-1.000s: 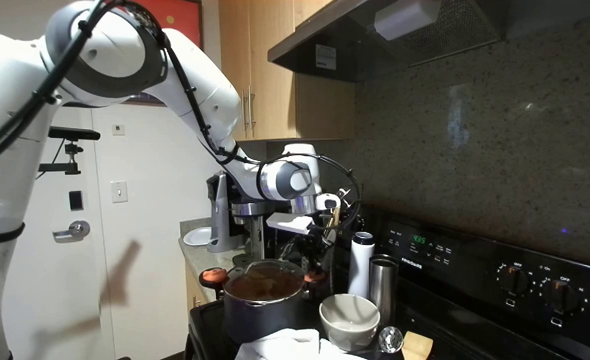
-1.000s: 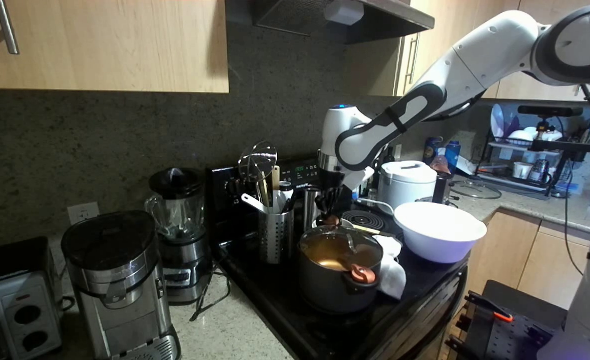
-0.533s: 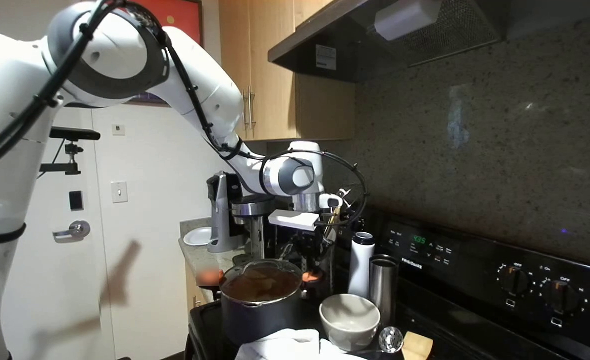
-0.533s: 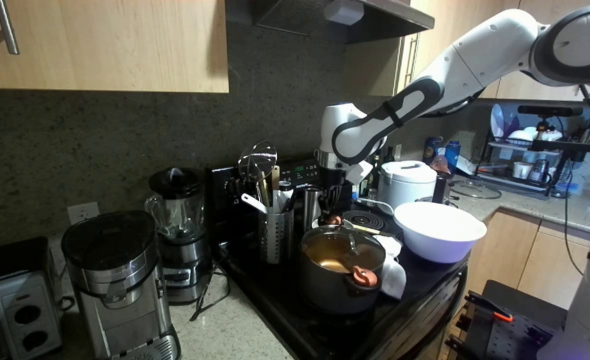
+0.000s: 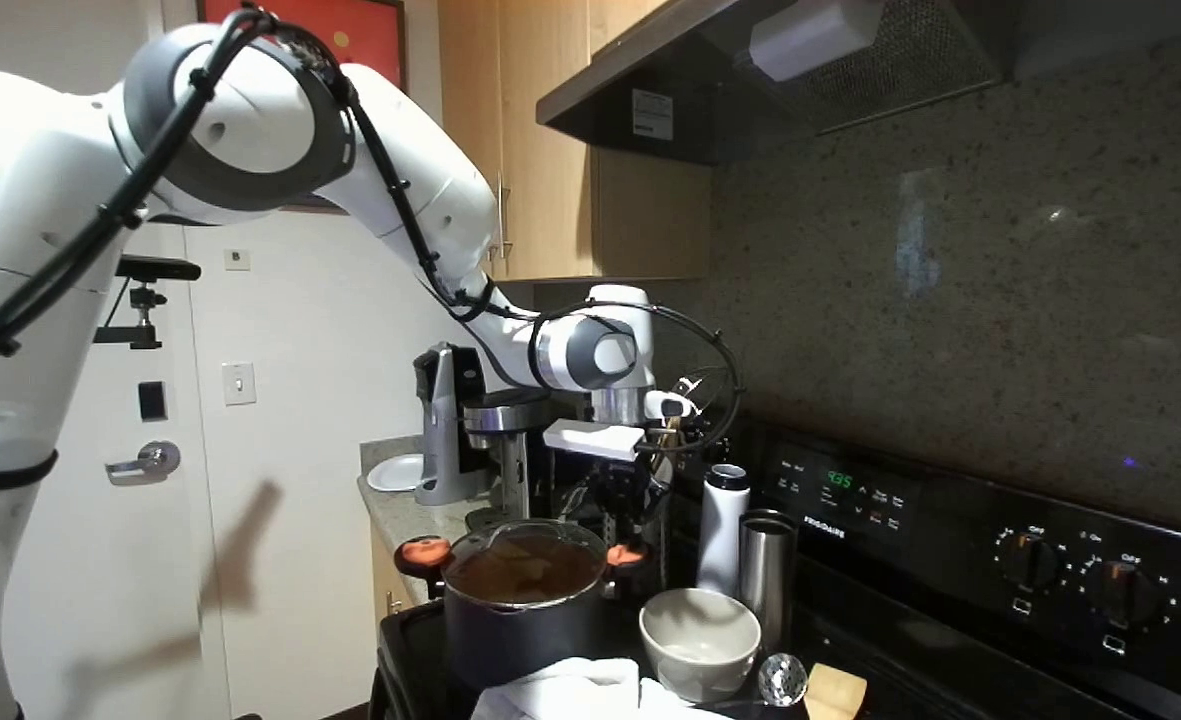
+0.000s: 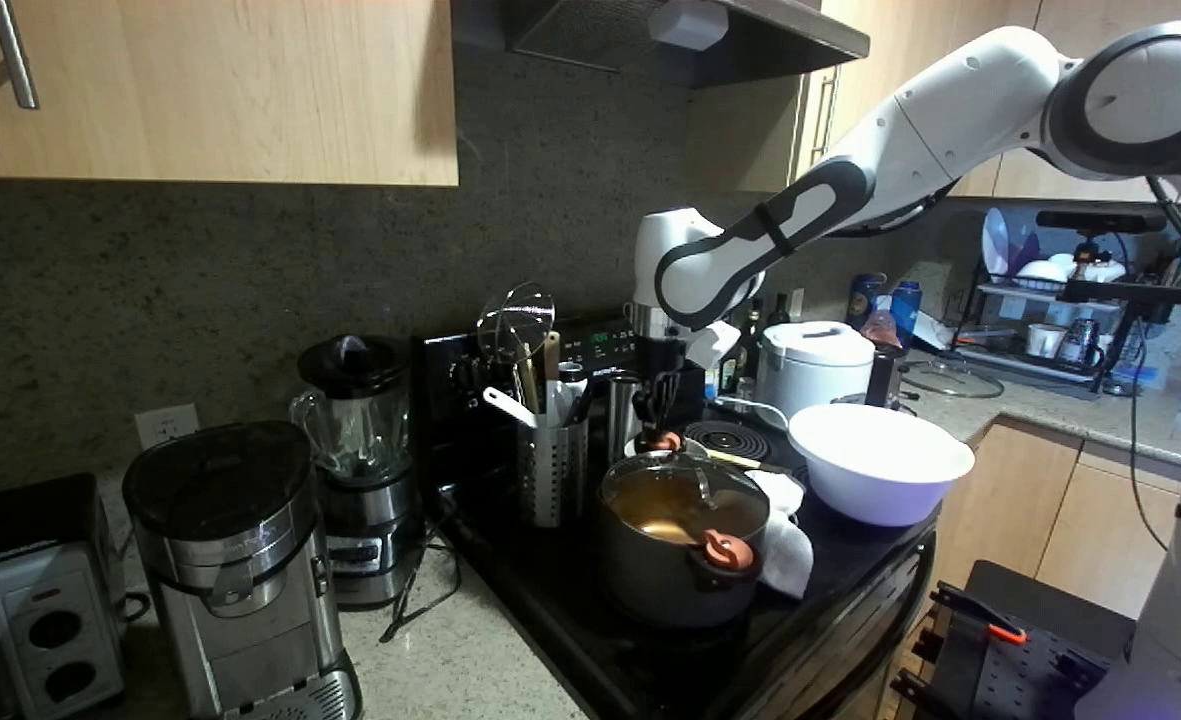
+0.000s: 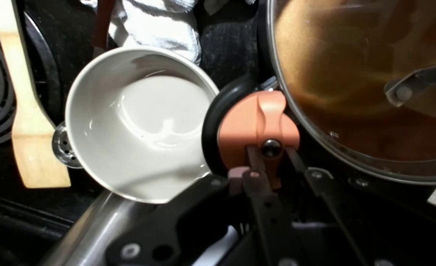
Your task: Turn the knobs on the pot
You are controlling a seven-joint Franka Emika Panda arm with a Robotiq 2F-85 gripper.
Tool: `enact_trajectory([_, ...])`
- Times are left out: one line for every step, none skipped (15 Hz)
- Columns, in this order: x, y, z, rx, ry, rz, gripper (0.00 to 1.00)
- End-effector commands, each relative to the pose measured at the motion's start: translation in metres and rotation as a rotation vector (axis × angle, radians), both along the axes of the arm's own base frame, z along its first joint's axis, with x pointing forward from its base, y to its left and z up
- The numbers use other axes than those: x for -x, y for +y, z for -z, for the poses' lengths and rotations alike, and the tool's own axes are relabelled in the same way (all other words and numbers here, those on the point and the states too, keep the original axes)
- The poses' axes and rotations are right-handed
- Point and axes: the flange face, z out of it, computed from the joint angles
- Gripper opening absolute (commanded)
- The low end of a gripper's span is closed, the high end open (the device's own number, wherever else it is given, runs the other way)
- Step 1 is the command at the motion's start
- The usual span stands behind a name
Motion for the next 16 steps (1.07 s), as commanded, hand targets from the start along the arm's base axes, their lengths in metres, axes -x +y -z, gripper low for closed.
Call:
enact_trajectory([-0.008,0.004,-0.014,-0.026,0.013,0.012,0.51])
enact_trajectory([-0.009,0.005,-0.019,-0.032,0.011,0.017,0.58])
enact_trajectory([-0.01,0.006,-0.023,-0.037,0.012,0.027,0.66])
enact_trajectory([-0.011,0.007,-0.029,-0.034,0.014,0.059,0.72])
enact_trajectory([-0.011,0.008,-0.034,-0.034,0.017,0.086,0.81])
enact_trajectory([-0.009,0.01,-0.043,-0.029,0.021,0.115,0.88])
enact_trajectory([-0.006,0.013,-0.051,-0.021,0.026,0.141,0.96])
enact_trajectory([-0.002,0.016,-0.059,-0.016,0.037,0.163,1.0])
enact_trajectory([0.005,0.021,-0.067,-0.014,0.053,0.176,1.0])
enact_trajectory([0.015,0.026,-0.075,-0.014,0.077,0.19,1.0])
enact_trajectory([0.026,0.034,-0.082,-0.011,0.093,0.198,1.0])
enact_trajectory([0.036,0.041,-0.089,-0.012,0.111,0.202,1.0])
enact_trajectory([0.049,0.05,-0.096,-0.007,0.129,0.217,1.0])
enact_trajectory([0.063,0.06,-0.102,-0.008,0.143,0.235,1.0])
enact_trajectory([0.076,0.069,-0.108,-0.011,0.159,0.258,1.0])
enact_trajectory([0.091,0.079,-0.111,-0.012,0.165,0.297,1.0])
